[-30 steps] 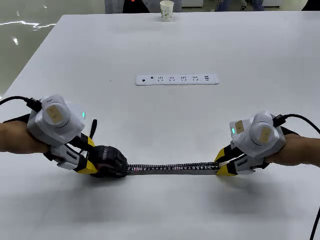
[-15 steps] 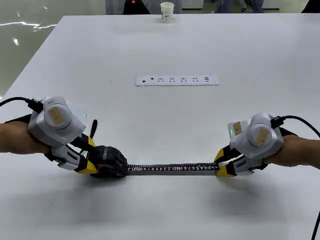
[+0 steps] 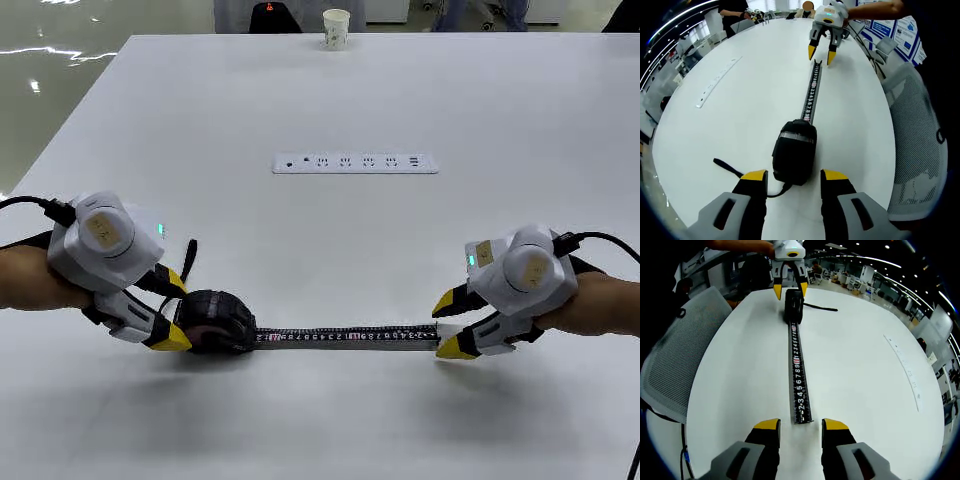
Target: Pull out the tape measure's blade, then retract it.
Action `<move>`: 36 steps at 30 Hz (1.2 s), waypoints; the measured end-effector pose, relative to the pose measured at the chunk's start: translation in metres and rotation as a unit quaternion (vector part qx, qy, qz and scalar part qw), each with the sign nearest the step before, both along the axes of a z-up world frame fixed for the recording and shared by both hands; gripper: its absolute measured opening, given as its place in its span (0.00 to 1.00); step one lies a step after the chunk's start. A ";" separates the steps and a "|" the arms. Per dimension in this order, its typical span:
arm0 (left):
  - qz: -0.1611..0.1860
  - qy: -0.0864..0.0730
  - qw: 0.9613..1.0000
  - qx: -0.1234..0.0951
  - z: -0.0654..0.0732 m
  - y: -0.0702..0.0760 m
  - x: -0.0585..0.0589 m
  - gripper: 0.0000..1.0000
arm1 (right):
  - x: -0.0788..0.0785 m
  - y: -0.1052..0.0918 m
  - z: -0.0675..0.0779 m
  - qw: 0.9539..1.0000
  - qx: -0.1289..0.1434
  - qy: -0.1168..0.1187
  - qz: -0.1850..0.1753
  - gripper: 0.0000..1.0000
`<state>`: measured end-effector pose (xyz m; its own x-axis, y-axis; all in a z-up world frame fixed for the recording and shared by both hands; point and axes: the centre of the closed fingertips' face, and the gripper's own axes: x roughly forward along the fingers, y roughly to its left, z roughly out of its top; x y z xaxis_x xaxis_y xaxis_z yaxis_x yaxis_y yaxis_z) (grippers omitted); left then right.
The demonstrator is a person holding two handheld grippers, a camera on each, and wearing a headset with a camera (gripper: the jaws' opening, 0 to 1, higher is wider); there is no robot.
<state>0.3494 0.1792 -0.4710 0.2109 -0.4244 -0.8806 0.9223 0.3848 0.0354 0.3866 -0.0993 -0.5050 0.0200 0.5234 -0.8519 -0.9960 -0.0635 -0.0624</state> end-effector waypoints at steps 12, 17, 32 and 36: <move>0.031 -0.001 0.999 -0.025 0.009 0.001 -0.013 0.50 | -0.009 -0.007 0.012 0.999 0.014 0.002 -0.034 0.43; 0.046 -0.004 0.998 -0.035 0.010 0.000 -0.018 0.53 | -0.015 -0.010 0.016 0.999 0.022 0.003 -0.049 0.48; 0.098 -0.013 0.992 -0.078 0.015 -0.003 -0.034 0.63 | -0.032 -0.012 0.024 0.994 0.047 0.011 -0.096 0.58; 0.112 -0.017 0.990 -0.089 0.017 -0.004 -0.038 0.64 | -0.036 -0.013 0.025 0.992 0.055 0.010 -0.111 0.60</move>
